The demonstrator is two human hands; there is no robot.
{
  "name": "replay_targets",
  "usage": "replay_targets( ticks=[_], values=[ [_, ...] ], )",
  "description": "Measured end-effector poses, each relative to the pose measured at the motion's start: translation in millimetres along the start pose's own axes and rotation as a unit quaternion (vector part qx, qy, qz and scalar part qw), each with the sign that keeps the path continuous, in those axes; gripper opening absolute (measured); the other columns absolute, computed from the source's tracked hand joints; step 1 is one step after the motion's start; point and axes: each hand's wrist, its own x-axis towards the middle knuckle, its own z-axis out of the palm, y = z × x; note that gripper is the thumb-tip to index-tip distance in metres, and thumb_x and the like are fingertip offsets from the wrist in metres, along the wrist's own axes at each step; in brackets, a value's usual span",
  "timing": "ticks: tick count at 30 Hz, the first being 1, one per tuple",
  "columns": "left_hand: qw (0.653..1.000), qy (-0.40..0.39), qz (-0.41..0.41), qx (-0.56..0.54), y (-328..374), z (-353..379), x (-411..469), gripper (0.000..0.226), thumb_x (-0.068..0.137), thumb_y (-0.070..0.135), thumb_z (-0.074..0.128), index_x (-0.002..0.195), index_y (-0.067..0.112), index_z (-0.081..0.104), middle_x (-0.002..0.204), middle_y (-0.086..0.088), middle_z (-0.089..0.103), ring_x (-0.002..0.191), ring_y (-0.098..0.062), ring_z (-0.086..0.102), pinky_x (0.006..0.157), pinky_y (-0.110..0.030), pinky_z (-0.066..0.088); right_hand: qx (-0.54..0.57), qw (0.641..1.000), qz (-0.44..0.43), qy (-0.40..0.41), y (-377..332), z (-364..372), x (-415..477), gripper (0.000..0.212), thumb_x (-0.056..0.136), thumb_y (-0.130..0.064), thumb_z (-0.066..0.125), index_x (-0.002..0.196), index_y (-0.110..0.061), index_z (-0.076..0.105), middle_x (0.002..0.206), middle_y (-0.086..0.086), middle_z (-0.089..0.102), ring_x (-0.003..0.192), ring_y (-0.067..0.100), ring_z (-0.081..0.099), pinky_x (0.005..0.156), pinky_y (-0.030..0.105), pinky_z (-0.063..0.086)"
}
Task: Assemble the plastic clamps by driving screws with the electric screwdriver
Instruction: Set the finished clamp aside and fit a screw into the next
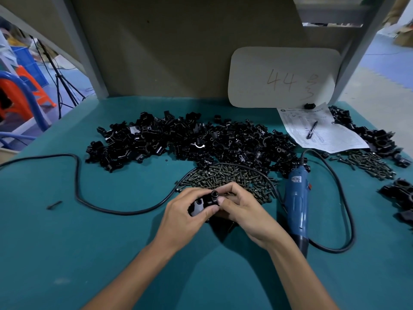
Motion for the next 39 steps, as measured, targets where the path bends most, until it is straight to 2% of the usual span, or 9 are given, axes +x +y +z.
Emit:
replay_targets(
  ticks=[6, 16, 21, 24, 26, 28, 32, 36, 39],
  values=[
    [1.0, 0.001, -0.026, -0.018, -2, -1, 0, 0.039, 0.08, 0.036, 0.083, 0.117, 0.029, 0.074, 0.111, 0.027, 0.069, 0.109, 0.002, 0.064, 0.093, -0.015, 0.048, 0.013, 1.0, 0.003, -0.012, 2, 0, 1, 0.009, 0.106, -0.009, 0.052, 0.114, -0.008, 0.052, 0.089, 0.002, 0.072, 0.087, 0.013, 0.07, 0.08, 0.025, 0.056],
    [0.997, -0.013, -0.039, -0.057, -8, 0, -1, 0.049, 0.079, 0.04, 0.081, 0.125, 0.026, 0.072, 0.109, 0.015, 0.071, 0.109, -0.011, 0.067, 0.094, -0.03, 0.053, -0.006, 1.0, -0.001, -0.016, 3, -1, -1, 0.009, 0.105, -0.011, 0.054, 0.114, -0.008, 0.052, 0.083, -0.004, 0.069, 0.088, 0.012, 0.069, 0.084, 0.025, 0.055],
    [0.997, 0.0, -0.033, -0.07, -8, 1, 1, 0.044, 0.079, 0.036, 0.082, 0.121, 0.024, 0.074, 0.108, 0.014, 0.072, 0.106, -0.013, 0.068, 0.092, -0.032, 0.055, -0.01, 1.0, 0.005, -0.002, 0, 2, -1, 0.01, 0.106, -0.012, 0.054, 0.116, -0.009, 0.053, 0.089, -0.003, 0.072, 0.093, 0.015, 0.07, 0.086, 0.026, 0.056],
    [0.996, 0.029, -0.049, -0.075, -9, 0, 1, 0.042, 0.079, 0.041, 0.082, 0.118, 0.029, 0.075, 0.103, 0.014, 0.072, 0.103, -0.013, 0.068, 0.089, -0.028, 0.055, -0.061, 0.997, -0.013, 0.042, -9, 1, -7, 0.017, 0.104, -0.014, 0.057, 0.121, -0.016, 0.059, 0.11, -0.005, 0.073, 0.106, 0.013, 0.07, 0.091, 0.029, 0.057],
    [0.995, 0.036, -0.057, -0.078, -10, -1, 0, 0.042, 0.079, 0.046, 0.081, 0.118, 0.037, 0.072, 0.102, 0.016, 0.07, 0.103, -0.009, 0.067, 0.088, -0.022, 0.053, -0.226, 0.969, -0.055, 0.084, -16, -6, -14, 0.018, 0.103, -0.017, 0.06, 0.119, -0.022, 0.065, 0.114, -0.009, 0.07, 0.106, 0.007, 0.066, 0.091, 0.025, 0.055],
    [0.995, 0.032, -0.062, -0.077, -11, 0, 0, 0.044, 0.079, 0.051, 0.08, 0.12, 0.037, 0.072, 0.104, 0.02, 0.069, 0.102, -0.005, 0.066, 0.088, -0.024, 0.054, -0.429, 0.897, -0.074, 0.069, -20, -10, -25, 0.015, 0.101, -0.026, 0.064, 0.114, -0.029, 0.07, 0.106, -0.016, 0.064, 0.098, -0.001, 0.06, 0.085, 0.014, 0.047],
    [0.993, 0.036, -0.075, -0.088, -13, 1, 0, 0.048, 0.077, 0.062, 0.077, 0.121, 0.044, 0.069, 0.107, 0.02, 0.069, 0.105, -0.004, 0.066, 0.091, -0.034, 0.056, -0.611, 0.79, -0.03, -0.024, -10, -8, -42, 0.017, 0.102, -0.027, 0.058, 0.117, -0.028, 0.065, 0.107, -0.009, 0.05, 0.104, 0.013, 0.05, 0.09, 0.031, 0.044],
    [0.993, 0.036, -0.076, -0.077, -12, 0, -1, 0.047, 0.077, 0.065, 0.074, 0.122, 0.053, 0.064, 0.11, 0.023, 0.068, 0.108, -0.002, 0.064, 0.092, -0.035, 0.057, -0.631, 0.773, -0.058, 0.004, -5, -10, -46, 0.007, 0.107, -0.028, 0.05, 0.109, -0.023, 0.055, 0.105, -0.008, 0.04, 0.098, 0.012, 0.044, 0.088, 0.028, 0.041],
    [0.994, 0.035, -0.072, -0.071, -11, 0, -1, 0.048, 0.078, 0.063, 0.074, 0.123, 0.049, 0.064, 0.109, 0.025, 0.067, 0.105, -0.001, 0.065, 0.09, -0.034, 0.057, -0.603, 0.793, -0.076, 0.037, -7, -10, -46, 0.007, 0.109, -0.031, 0.04, 0.103, -0.033, 0.042, 0.101, -0.012, 0.04, 0.087, 0.008, 0.043, 0.076, 0.028, 0.036]
  ],
)
